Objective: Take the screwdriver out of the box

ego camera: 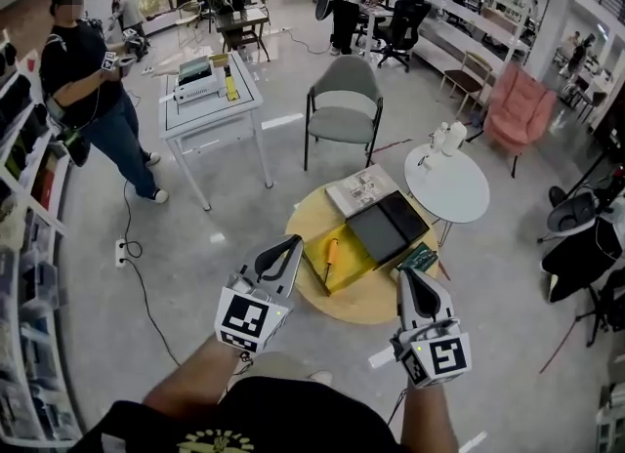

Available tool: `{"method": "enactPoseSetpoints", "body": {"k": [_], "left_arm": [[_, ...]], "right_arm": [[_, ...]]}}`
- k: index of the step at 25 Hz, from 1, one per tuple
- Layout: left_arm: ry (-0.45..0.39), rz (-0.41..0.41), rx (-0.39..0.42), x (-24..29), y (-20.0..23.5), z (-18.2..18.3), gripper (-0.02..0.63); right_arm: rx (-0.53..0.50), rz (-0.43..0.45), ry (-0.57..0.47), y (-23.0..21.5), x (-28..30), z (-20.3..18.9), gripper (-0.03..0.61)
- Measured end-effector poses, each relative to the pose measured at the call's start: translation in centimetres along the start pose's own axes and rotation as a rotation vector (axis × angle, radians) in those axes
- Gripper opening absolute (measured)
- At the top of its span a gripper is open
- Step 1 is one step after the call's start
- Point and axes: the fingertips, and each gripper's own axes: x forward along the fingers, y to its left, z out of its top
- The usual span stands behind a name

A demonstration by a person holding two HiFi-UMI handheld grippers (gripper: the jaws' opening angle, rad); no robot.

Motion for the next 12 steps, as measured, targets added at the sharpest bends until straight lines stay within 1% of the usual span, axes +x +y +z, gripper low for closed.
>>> {"method": "enactPoseSetpoints", "body": {"k": [4,9,12], "left_arm": [[0.007,0.014,0.010,-0.1,0.3,0.1,0.012],[0.028,0.045,0.004,0.0,1.4,-0.7,0.012],[0.016,0.044,0.011,0.9,1.7,-0.7,0.012]], "right_arm": [[0.009,0.012,-0.004,-0.3,0.9,-0.1,0.015],[0.009,0.024,0.006,-0.8,1.8,-0.4,0.015],[0.008,0.019,0.012,-1.4,2.4,-0.7,0.015]]}}
